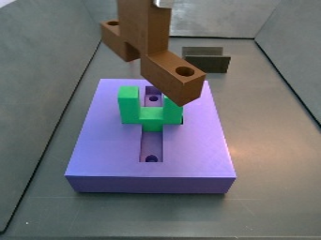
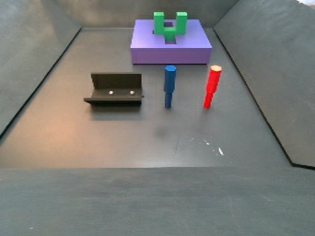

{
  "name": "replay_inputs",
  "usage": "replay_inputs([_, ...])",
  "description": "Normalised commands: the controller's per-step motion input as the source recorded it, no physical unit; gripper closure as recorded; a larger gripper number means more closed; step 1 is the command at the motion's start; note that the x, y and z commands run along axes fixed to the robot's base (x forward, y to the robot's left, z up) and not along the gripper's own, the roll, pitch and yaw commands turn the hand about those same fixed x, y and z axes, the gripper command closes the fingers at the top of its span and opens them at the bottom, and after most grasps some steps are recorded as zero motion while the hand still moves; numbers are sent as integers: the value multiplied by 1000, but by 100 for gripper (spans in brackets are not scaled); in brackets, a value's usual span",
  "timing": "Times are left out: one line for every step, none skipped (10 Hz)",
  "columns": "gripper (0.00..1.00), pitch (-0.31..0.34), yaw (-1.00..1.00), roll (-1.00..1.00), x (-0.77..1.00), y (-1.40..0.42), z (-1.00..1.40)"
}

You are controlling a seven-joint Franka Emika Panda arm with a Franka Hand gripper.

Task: Pick up the brown object. Move up. Place the brown object on the fixture. Regrasp the brown object. Move to above the board. Insert the brown object.
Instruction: Insert the brown object.

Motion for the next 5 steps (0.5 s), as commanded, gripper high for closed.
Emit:
replay_inputs([100, -173, -920, -56, 111, 20, 0])
replay_inputs([100, -207, -846, -43, 157, 0, -91])
replay_inputs([100, -181, -900, 66, 114, 0, -146])
replay_inputs([100, -76, -937, 146, 120, 0, -177])
replay_inputs([100, -13, -940, 193, 26, 0, -206])
